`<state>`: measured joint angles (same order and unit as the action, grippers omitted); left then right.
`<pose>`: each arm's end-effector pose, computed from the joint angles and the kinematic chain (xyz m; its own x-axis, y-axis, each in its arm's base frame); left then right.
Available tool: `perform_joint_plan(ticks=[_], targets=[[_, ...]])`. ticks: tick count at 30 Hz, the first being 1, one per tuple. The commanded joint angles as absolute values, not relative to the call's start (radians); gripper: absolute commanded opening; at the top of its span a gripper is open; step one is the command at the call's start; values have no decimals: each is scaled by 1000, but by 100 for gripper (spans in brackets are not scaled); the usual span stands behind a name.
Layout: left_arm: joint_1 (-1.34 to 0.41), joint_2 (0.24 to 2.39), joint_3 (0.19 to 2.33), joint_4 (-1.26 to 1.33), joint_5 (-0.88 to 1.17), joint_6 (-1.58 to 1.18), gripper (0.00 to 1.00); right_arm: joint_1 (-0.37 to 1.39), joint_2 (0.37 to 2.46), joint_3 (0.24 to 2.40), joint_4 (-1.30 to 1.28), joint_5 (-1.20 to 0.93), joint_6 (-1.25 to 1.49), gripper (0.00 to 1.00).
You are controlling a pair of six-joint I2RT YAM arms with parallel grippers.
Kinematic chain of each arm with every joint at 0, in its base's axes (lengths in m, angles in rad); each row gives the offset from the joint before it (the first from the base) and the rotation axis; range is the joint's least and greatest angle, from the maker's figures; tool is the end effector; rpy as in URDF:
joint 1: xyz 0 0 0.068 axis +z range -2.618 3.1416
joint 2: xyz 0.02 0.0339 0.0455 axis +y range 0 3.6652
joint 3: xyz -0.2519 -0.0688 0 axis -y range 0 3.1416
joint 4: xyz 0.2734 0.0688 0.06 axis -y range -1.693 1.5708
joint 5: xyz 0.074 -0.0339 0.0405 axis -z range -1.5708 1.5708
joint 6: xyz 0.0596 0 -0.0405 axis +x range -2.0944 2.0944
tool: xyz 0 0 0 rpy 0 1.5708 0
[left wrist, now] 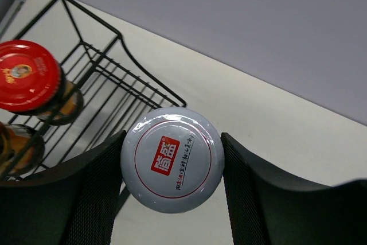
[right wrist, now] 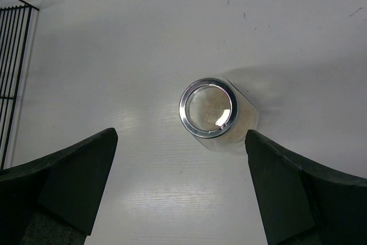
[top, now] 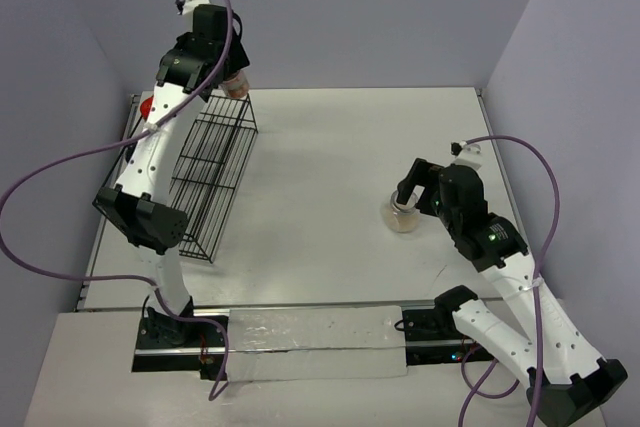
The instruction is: Organize the condiment bottles
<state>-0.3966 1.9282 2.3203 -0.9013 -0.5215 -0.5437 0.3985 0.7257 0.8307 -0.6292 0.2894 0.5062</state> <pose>0.4243 -0.1455 0.4481 -0.3505 -0.3395 -0.8729 -0.2893 0.9257 -0.2438 0.2008 0.0661 0.3034 -0.4734 0.3049 -0.8264 0.0975 0.9506 0.2948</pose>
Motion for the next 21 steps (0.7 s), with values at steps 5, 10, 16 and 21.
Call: perform_joint_plan(ticks=[5, 10, 16, 21], targets=[[-298, 1922, 2304, -822, -500, -577, 10, 394, 726, 857, -609, 290, 514, 100], [-284, 1956, 2240, -796, -502, -575, 10, 393, 742, 861, -608, 288, 514, 100], [-272, 2002, 2191, -765, -522, -578, 10, 393, 745, 861, -608, 292, 507, 100], [-268, 2010, 2128, -743, -586, -595, 10, 396, 754, 865, -611, 298, 505, 100]])
